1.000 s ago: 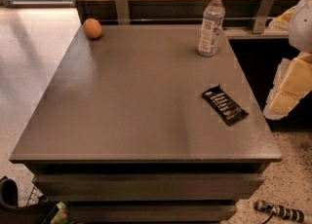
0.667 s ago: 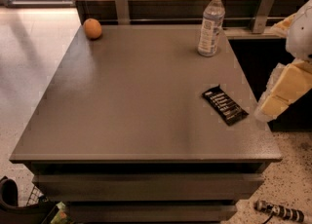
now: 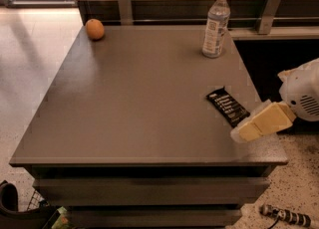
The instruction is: Move rxbar chocolate near orange
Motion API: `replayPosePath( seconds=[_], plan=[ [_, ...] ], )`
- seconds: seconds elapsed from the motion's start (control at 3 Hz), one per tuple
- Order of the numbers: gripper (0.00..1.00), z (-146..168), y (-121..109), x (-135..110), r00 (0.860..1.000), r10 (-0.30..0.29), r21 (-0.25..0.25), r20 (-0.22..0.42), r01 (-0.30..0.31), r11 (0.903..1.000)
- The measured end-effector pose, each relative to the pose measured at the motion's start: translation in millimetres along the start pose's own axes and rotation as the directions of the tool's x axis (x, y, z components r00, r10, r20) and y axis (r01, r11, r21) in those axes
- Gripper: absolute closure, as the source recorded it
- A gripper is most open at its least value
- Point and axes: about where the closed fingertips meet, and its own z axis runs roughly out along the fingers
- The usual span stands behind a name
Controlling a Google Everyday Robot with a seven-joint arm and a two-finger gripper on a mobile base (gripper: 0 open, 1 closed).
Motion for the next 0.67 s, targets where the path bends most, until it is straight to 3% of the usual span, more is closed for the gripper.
replayPosePath(
  seconds=[0.33,0.67],
  plan=[
    [0.0,29.4,-9.7,1.3,0.987,0.114,0.027,0.111,-0.118,0.9927],
    [0.0,44.8,-30.2,-9.0,0.962,0.16,0.075,0.222,-0.18,0.9807]
  ],
)
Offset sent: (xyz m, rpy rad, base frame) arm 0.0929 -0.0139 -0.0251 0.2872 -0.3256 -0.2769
